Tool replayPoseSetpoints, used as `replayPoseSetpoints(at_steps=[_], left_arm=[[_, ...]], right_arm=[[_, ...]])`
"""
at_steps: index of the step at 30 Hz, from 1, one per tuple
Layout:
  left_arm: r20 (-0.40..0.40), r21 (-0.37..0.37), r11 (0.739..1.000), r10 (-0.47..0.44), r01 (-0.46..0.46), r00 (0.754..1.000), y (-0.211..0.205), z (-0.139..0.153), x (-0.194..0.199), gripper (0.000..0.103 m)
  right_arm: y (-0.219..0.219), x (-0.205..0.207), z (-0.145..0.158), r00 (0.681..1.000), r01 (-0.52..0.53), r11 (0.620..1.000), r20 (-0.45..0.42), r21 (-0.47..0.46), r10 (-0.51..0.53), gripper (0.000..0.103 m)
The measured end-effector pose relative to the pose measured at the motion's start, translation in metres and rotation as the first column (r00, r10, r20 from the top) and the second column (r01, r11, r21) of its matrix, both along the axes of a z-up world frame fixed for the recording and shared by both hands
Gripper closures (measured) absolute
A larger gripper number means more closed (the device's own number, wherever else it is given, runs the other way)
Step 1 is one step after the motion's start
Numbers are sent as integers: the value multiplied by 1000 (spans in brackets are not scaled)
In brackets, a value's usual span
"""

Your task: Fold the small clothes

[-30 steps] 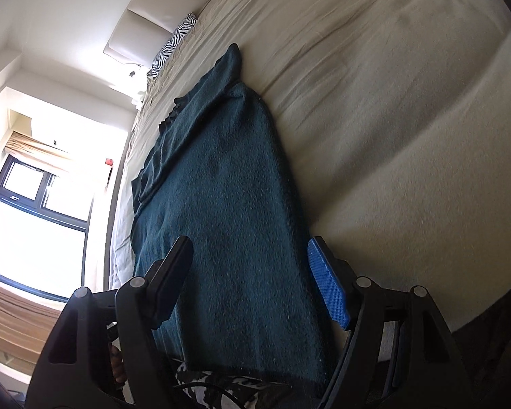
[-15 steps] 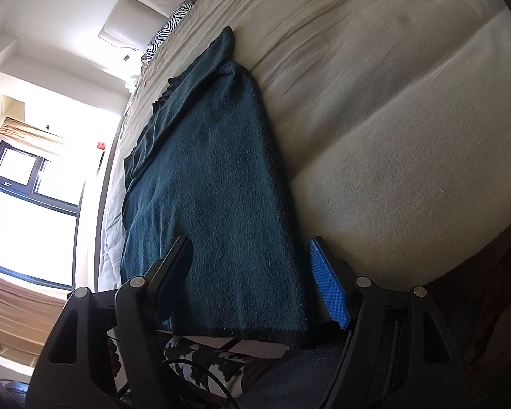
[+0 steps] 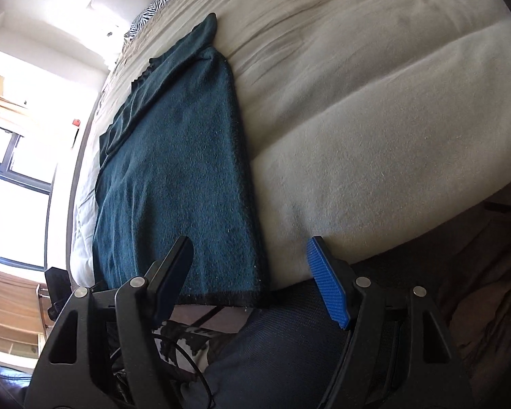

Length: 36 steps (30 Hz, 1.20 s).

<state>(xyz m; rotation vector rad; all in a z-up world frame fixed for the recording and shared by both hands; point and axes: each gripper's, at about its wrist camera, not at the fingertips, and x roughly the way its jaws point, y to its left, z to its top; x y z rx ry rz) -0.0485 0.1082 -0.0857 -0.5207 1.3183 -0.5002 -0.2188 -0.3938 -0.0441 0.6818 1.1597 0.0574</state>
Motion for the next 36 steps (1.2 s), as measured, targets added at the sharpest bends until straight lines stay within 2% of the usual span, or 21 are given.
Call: replayPoseSetpoints(at_steps=[4,10,15,19,24,31,36], left_arm=[[1,-4,1000,-7,7,1000,0,0,-1,95],[-9,-14,1000,-20,20,1000,0,-3,-4,95],[-11,-12,1000,-24,23,1000,0,-3,-5,95],[-12,-10,999,-34,34,999,1,-1,-6,95],[12,23,998,-57,56,998,-4,7,-8,96],[36,27,997,-70,69,997,-1,14,-11,96],[58,-41,998,-41,43,997,9,23,-10,96]], right_arm=[[12,3,-1,997,-65,998,-42,-19,64,38],[23,4,-8,991,-100,995,-85,-1,100,51],[26,3,-16,991,-89,996,-96,14,90,67],[28,3,-18,991,-94,996,-99,12,95,74],[28,1,-19,993,-83,996,-86,10,84,92],[32,2,-6,996,-83,997,-29,6,83,95],[36,5,15,995,-88,996,45,23,87,96]])
